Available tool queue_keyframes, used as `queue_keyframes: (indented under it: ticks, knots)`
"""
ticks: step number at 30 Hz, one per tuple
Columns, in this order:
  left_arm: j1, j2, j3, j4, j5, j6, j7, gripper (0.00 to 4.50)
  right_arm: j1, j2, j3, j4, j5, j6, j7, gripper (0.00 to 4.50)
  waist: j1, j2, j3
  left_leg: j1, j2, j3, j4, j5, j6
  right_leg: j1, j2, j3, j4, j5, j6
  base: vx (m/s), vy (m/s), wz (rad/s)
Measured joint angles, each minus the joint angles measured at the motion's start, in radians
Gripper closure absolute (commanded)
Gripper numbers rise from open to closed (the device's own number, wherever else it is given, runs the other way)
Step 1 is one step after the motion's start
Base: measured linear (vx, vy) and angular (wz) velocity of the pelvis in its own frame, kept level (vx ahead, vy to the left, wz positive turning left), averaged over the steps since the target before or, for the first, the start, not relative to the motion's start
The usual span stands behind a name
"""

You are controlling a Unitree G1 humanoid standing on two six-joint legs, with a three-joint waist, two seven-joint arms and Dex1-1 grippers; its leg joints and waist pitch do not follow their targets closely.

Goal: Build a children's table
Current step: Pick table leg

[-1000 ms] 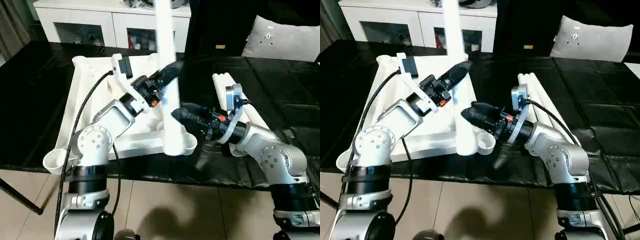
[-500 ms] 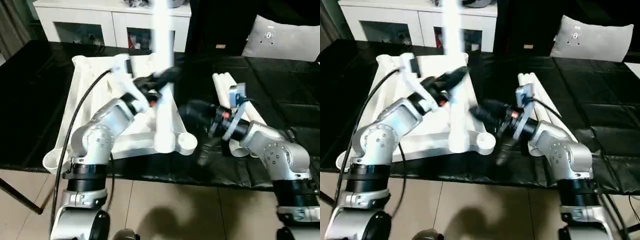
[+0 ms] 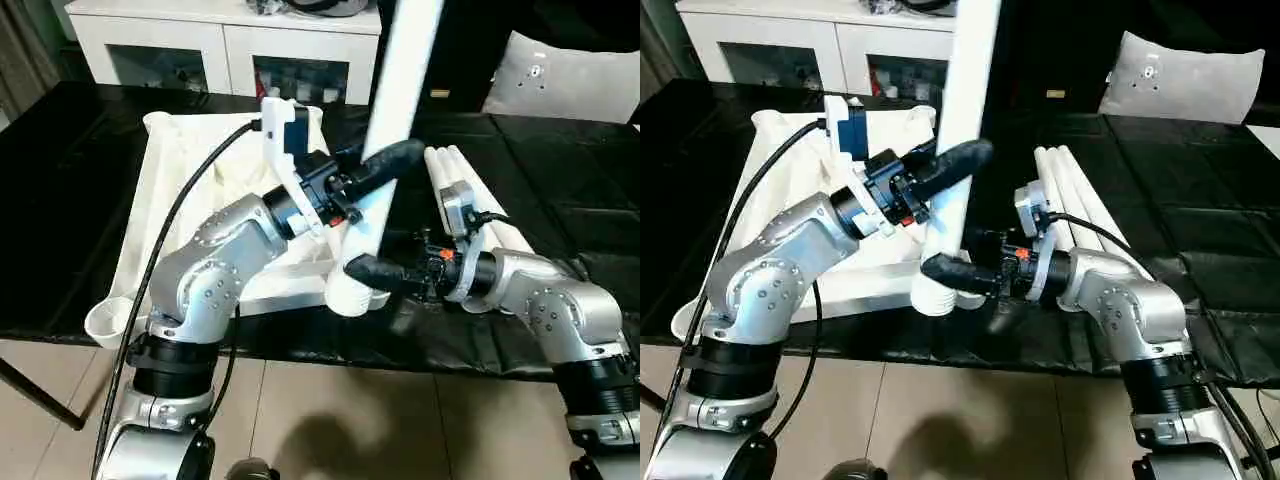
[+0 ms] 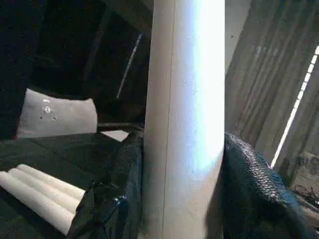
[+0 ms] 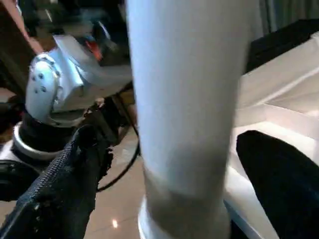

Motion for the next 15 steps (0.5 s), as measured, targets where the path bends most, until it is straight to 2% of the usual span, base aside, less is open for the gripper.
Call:
queue_keyframes:
  ticks: [7,8,15]
  knots:
    - [0.000,0.001,-0.015,0.000,0.012,-0.004,-0.017,2.70,-0.001,0.002,0.010,0.001,0.001,-0.001,0.020,0.80,0.002,0.000,0.000,0.000,0.000,0.000,0.000,0.000,0.000,0.000,0.000,0.000,0.000,0.000,0.000,0.000,0.000,0.00]
    - [0.000,0.001,-0.017,0.000,0.012,-0.007,-0.020,2.70,-0.001,0.002,0.011,0.001,0.001,-0.001,0.023,1.03,0.002,0.000,0.000,0.000,0.000,0.000,0.000,0.000,0.000,0.000,0.000,0.000,0.000,0.000,0.000,0.000,0.000,0.00]
    - [0.001,-0.001,-0.033,0.000,0.013,-0.009,-0.024,2.70,-0.001,-0.003,0.011,0.016,0.000,0.001,0.034,1.62,0.001,0.000,0.000,0.000,0.000,0.000,0.000,0.000,0.000,0.000,0.000,0.000,0.000,0.000,0.000,0.000,0.000,0.00]
